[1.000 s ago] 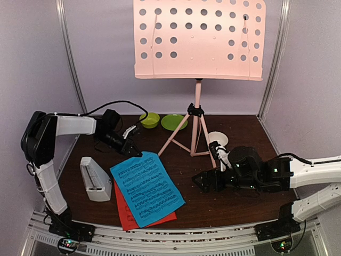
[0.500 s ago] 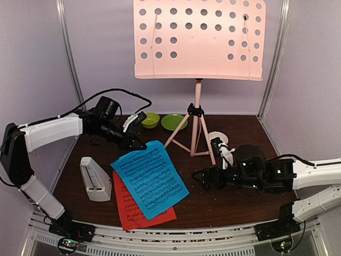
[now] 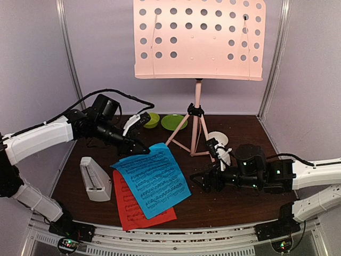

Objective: Set up the instrument practice props

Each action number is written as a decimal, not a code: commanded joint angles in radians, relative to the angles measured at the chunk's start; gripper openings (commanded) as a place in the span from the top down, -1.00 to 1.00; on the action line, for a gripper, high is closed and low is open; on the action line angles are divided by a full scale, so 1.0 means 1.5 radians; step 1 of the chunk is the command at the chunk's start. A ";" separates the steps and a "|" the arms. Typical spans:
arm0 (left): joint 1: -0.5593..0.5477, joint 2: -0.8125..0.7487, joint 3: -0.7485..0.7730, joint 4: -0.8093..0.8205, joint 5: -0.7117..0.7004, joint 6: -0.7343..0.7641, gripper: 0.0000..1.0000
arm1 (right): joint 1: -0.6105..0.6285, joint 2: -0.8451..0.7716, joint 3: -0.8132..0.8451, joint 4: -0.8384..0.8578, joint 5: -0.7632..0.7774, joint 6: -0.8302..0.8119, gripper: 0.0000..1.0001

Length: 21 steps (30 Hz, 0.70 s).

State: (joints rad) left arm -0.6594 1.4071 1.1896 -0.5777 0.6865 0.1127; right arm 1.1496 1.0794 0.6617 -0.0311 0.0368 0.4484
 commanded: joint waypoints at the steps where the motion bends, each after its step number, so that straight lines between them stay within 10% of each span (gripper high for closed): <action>1: -0.031 -0.037 0.006 0.004 -0.010 0.009 1.00 | 0.006 -0.001 0.033 -0.021 -0.033 -0.090 -0.69; 21: -0.138 -0.029 0.105 -0.023 0.004 -0.021 1.00 | 0.040 0.079 0.131 -0.052 -0.065 -0.253 -0.54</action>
State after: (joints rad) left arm -0.8474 1.3533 1.3025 -0.6079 0.6632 0.0872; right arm 1.1980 1.1610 0.8169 -0.1017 -0.0525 0.1333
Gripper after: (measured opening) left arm 0.009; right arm 0.780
